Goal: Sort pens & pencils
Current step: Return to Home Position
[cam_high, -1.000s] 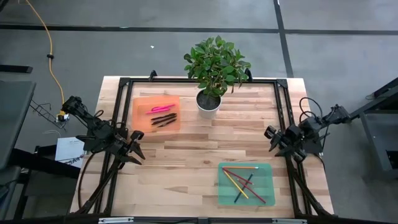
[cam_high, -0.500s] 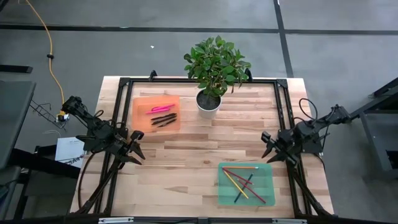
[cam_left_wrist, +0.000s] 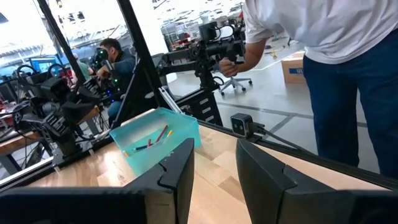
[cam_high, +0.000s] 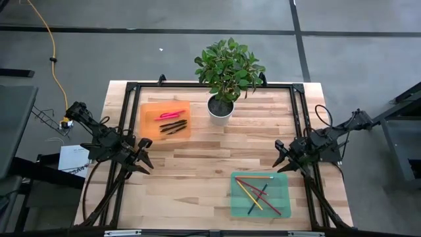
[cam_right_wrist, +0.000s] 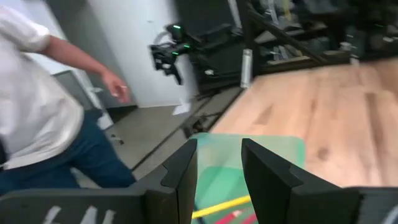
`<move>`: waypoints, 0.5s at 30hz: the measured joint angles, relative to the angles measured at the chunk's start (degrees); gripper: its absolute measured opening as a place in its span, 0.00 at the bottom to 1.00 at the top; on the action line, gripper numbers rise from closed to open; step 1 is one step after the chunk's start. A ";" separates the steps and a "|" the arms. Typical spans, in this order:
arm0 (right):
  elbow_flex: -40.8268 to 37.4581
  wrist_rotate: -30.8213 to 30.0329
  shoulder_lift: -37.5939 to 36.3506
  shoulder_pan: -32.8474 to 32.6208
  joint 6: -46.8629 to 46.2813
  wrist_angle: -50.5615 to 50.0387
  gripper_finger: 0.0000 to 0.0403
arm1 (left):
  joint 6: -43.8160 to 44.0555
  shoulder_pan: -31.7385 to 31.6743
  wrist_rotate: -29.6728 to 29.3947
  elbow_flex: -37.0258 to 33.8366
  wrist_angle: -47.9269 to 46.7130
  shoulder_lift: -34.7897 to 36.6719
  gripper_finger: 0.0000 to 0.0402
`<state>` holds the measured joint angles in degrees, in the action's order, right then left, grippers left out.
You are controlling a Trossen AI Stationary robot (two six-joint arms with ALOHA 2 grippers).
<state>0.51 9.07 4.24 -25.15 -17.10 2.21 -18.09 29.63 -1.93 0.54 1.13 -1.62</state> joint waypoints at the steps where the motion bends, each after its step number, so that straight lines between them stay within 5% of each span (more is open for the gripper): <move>1: 0.00 -1.09 0.53 0.00 -0.46 -0.22 0.29 | -0.02 0.00 0.00 0.00 -0.02 0.02 0.27; 15: 0.00 -2.93 2.59 0.00 1.02 -0.66 0.29 | -0.02 0.02 0.02 0.00 -0.02 -0.01 0.27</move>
<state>0.51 6.14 6.83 -25.15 -16.09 1.55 -18.11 29.65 -1.91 0.54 1.10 -1.63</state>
